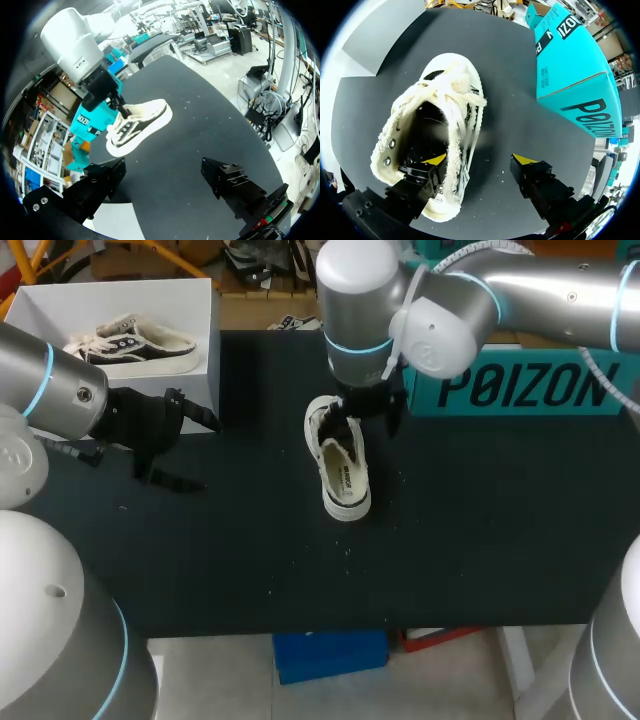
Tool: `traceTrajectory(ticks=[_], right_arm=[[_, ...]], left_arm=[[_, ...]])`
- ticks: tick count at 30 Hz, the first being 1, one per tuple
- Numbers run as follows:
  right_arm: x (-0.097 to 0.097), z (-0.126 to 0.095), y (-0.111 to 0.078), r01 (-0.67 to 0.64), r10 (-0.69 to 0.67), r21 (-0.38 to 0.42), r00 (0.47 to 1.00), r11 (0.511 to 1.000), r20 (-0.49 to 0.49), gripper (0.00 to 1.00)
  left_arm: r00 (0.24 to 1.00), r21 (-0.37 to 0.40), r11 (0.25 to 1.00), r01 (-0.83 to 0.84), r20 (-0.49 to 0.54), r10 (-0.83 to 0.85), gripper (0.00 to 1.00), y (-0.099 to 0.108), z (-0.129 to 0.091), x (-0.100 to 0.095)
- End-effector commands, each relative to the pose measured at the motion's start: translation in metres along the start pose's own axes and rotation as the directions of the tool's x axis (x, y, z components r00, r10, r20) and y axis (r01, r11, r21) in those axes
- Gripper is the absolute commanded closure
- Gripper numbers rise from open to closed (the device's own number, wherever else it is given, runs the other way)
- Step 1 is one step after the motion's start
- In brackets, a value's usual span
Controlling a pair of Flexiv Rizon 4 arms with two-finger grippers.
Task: Take the shoe out of the shoebox, open the shoe tongue, remove and reinsert the insole, then place the shoe into the shoebox
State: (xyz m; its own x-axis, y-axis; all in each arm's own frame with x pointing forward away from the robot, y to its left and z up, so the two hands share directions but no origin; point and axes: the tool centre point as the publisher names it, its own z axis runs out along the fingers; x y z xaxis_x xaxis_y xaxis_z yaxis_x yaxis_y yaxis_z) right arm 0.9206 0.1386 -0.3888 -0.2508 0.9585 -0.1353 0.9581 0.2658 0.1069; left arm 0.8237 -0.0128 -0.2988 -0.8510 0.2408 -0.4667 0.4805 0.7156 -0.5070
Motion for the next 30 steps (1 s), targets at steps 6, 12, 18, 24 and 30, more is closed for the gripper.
traceTrajectory(ticks=[6,12,18,24,30], right_arm=[[0.005,0.019,0.001,0.004,-0.004,0.031,1.000,1.000,-0.013,0.60],[0.007,0.019,0.001,0.013,-0.012,0.045,1.000,0.999,-0.018,1.00],[0.000,-0.003,0.005,0.040,-0.039,0.048,0.999,0.998,-0.022,1.00],[-0.009,-0.031,0.010,0.054,-0.053,0.025,0.998,0.998,-0.034,1.00],[-0.016,-0.068,0.021,0.092,-0.093,-0.029,0.994,0.995,-0.049,1.00]], left_arm=[[1.000,0.000,1.000,-0.003,0.006,0.003,0.00,0.000,0.000,0.002],[1.000,0.000,1.000,-0.003,0.006,0.003,0.00,0.000,0.000,0.002],[1.000,0.000,1.000,-0.003,0.006,0.003,0.00,0.000,0.000,0.002],[1.000,0.000,1.000,-0.003,0.006,0.003,0.00,0.000,0.000,0.002],[1.000,0.000,1.000,-0.003,0.006,0.003,0.00,0.000,0.000,0.002]])
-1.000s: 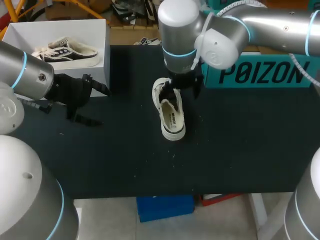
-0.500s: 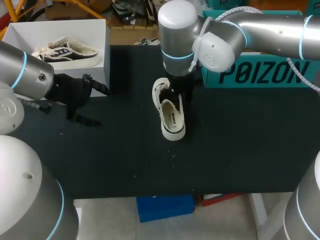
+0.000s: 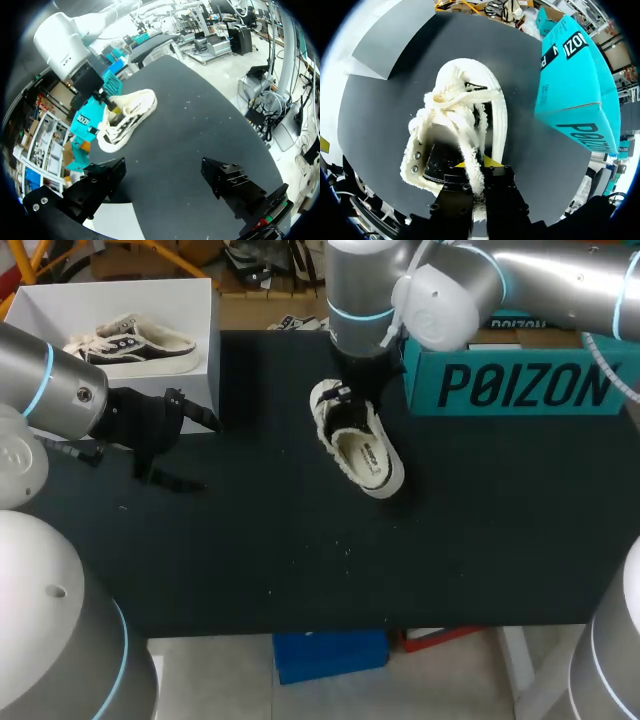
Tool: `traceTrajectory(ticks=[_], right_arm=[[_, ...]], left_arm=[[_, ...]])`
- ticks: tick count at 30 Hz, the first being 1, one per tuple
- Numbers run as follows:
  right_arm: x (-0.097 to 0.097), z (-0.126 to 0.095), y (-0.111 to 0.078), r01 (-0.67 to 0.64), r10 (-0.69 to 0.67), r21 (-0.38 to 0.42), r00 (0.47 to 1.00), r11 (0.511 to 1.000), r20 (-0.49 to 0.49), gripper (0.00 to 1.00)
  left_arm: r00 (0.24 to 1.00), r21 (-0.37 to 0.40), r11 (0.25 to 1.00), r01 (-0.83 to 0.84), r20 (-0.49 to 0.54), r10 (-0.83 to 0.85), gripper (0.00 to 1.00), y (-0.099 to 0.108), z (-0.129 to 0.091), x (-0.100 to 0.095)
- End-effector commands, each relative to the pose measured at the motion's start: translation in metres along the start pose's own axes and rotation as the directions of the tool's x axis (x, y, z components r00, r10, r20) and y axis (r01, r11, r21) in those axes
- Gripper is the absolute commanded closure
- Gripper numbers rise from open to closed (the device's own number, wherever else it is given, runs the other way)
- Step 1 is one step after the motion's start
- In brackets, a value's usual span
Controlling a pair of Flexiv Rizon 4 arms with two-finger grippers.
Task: Take the shoe out of the shoebox, open the shoe tongue, remove and reinsert the insole, then place the shoe into the shoebox
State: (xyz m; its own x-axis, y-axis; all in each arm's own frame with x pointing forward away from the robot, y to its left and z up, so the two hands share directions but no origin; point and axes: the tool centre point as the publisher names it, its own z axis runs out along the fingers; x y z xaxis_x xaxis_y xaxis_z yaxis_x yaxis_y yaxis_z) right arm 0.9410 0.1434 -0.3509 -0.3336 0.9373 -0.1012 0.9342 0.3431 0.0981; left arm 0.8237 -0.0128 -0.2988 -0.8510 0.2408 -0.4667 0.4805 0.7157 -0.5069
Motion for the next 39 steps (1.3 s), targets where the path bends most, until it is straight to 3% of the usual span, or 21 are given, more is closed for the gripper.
traceTrajectory(ticks=[1,9,19,22,25,27,29,30,39], right_arm=[[-0.010,-0.040,-0.003,0.021,-0.021,-0.034,1.000,0.999,-0.006,1.00],[-0.022,-0.090,0.009,0.116,-0.117,-0.077,0.993,0.990,-0.016,1.00],[-0.038,-0.141,0.019,0.296,-0.295,-0.047,0.955,0.954,0.009,1.00],[-0.038,-0.150,0.019,0.430,-0.431,-0.028,0.902,0.903,-0.033,1.00],[-0.044,-0.163,0.019,0.582,-0.582,-0.003,0.812,0.813,-0.052,1.00],[-0.050,-0.173,0.019,0.697,-0.695,0.028,0.717,0.717,-0.048,1.00],[-0.056,-0.184,0.018,0.803,-0.805,0.078,0.593,0.591,-0.006,1.00],[-0.060,-0.189,0.017,0.829,-0.837,0.139,0.547,0.542,0.004,1.00],[-0.060,-0.189,0.017,0.829,-0.837,0.139,0.547,0.542,0.004,1.00]], left_arm=[[1.000,0.000,1.000,-0.003,0.006,0.003,0.00,0.000,0.000,0.002],[1.000,0.000,1.000,-0.003,0.006,0.003,0.00,0.000,0.000,0.002],[1.000,0.000,1.000,-0.003,0.006,0.003,0.00,0.000,0.000,0.002],[1.000,0.000,1.000,-0.003,0.006,0.003,0.00,0.000,0.000,0.002],[1.000,0.000,1.000,-0.003,0.006,0.003,0.00,0.000,0.000,0.002],[1.000,0.000,1.000,-0.003,0.006,0.003,0.00,0.000,0.000,0.002],[1.000,0.000,1.000,-0.003,0.006,0.003,0.00,0.000,0.000,0.002],[1.000,0.000,1.000,-0.003,0.006,0.003,0.00,0.000,0.000,0.002],[1.000,0.000,1.000,-0.003,0.006,0.003,0.00,0.000,0.000,0.002]])
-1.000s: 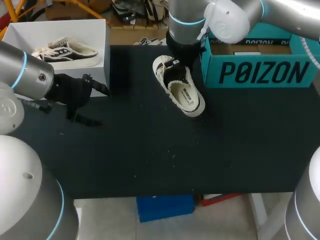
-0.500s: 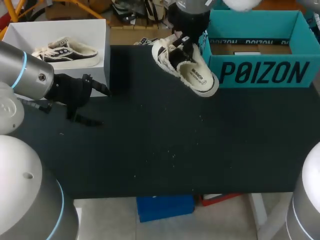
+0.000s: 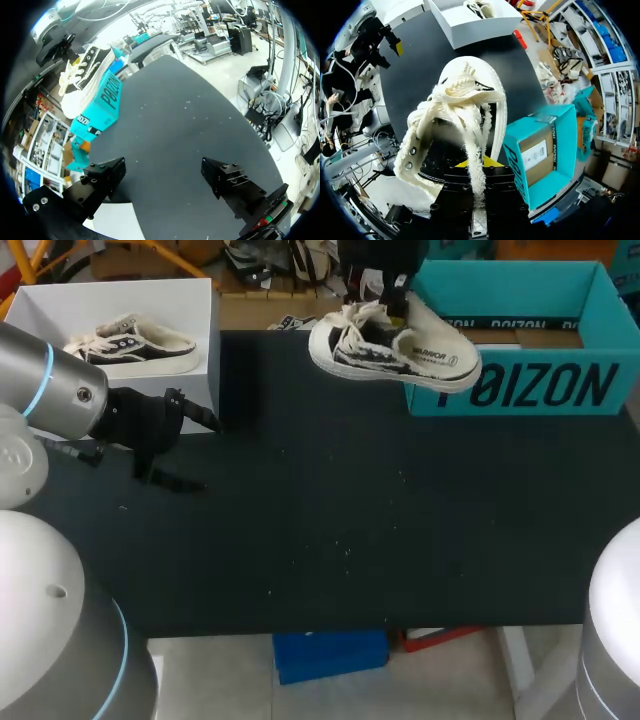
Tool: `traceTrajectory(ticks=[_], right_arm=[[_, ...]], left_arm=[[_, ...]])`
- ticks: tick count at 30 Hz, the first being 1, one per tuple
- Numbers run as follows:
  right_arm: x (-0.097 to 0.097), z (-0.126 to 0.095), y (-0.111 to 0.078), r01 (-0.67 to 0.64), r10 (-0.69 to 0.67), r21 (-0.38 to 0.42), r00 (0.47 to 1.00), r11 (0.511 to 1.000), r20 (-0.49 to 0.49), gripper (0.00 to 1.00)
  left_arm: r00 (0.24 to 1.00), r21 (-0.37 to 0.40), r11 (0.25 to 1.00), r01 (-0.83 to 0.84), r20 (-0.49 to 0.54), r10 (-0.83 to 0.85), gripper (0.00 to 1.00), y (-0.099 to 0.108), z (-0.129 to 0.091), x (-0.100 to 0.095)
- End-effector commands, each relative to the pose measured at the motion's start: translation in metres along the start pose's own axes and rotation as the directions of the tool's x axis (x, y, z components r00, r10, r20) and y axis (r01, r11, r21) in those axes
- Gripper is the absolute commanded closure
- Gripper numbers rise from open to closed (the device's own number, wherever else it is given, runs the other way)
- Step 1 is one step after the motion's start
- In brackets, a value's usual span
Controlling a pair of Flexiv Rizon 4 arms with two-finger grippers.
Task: Take the shoe out of the shoebox, open the shoe tongue, remove and reinsert the insole, then place the shoe into the shoebox
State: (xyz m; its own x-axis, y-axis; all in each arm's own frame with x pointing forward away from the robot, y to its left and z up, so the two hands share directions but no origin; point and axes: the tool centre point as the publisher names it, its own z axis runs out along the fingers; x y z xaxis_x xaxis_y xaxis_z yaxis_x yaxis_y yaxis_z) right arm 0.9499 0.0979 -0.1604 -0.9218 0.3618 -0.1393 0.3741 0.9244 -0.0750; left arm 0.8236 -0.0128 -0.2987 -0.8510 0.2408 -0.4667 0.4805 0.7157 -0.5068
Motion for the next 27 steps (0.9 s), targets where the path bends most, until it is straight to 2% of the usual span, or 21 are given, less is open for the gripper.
traceTrajectory(ticks=[1,13,22,27], right_arm=[[-0.001,-0.005,0.007,0.140,-0.142,0.076,0.990,0.987,0.014,1.00],[-0.003,-0.004,0.006,0.140,-0.141,0.080,0.990,0.987,0.010,1.00],[-0.042,-0.006,-0.017,0.144,-0.145,0.077,0.989,0.987,0.008,1.00],[-0.058,-0.006,-0.028,0.147,-0.148,0.068,0.989,0.987,0.001,1.00]], left_arm=[[1.000,0.000,1.000,-0.003,0.006,0.003,0.00,0.000,0.000,0.002],[1.000,0.000,1.000,-0.003,0.006,0.003,0.00,0.000,0.000,0.002],[1.000,0.000,1.000,-0.003,0.006,0.003,0.00,0.000,0.000,0.002],[1.000,0.000,1.000,-0.003,0.006,0.003,0.00,0.000,0.000,0.002]])
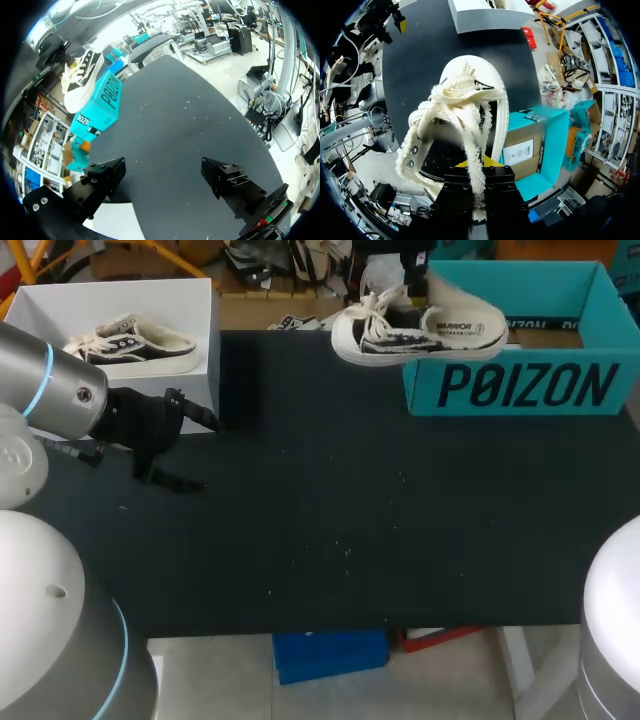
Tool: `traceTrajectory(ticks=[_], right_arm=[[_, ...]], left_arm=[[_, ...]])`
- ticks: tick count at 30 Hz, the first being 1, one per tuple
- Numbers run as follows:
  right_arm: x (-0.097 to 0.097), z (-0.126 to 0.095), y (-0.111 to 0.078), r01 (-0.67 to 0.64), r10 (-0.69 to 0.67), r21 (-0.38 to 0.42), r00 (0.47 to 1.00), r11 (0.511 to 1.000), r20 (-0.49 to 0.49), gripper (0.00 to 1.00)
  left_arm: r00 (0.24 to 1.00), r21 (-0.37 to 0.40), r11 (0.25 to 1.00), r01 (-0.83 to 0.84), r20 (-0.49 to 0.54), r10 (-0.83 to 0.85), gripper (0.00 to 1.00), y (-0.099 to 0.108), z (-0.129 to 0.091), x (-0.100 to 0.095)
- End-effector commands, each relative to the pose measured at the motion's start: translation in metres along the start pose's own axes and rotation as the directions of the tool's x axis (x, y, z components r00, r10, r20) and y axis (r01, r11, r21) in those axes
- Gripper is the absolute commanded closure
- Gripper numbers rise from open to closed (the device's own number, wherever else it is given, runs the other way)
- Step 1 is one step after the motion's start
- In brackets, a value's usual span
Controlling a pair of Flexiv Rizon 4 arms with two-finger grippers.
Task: Take the shoe out of the shoebox, open the shoe tongue, remove and reinsert the insole, then place the shoe into the shoebox
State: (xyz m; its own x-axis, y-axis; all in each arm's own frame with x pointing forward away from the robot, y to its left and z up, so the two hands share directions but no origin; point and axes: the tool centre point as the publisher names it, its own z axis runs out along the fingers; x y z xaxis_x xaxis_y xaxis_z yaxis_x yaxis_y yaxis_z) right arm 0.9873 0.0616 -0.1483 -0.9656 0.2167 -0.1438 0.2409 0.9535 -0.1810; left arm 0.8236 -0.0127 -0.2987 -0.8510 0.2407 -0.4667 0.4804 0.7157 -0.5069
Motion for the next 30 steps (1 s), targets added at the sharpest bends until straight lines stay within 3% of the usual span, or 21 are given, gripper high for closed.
traceTrajectory(ticks=[1,13,23,30], right_arm=[[-0.011,-0.002,-0.011,0.000,0.000,-0.019,1.000,1.000,-0.015,1.00],[-0.051,0.003,-0.044,0.021,-0.022,-0.045,0.999,0.999,-0.025,1.00],[-0.093,0.018,-0.066,0.018,-0.021,-0.043,0.998,0.999,-0.056,1.00],[-0.124,0.041,-0.086,0.007,-0.010,-0.036,0.996,0.999,-0.090,1.00]], left_arm=[[1.000,0.000,1.000,-0.003,0.006,0.003,0.00,0.000,0.001,0.001],[1.000,0.000,1.000,-0.003,0.006,0.003,0.00,0.000,0.001,0.001],[1.000,0.000,1.000,-0.003,0.006,0.003,0.00,0.000,0.001,0.001],[1.000,0.000,1.000,-0.003,0.006,0.003,0.00,0.000,0.001,0.001]])
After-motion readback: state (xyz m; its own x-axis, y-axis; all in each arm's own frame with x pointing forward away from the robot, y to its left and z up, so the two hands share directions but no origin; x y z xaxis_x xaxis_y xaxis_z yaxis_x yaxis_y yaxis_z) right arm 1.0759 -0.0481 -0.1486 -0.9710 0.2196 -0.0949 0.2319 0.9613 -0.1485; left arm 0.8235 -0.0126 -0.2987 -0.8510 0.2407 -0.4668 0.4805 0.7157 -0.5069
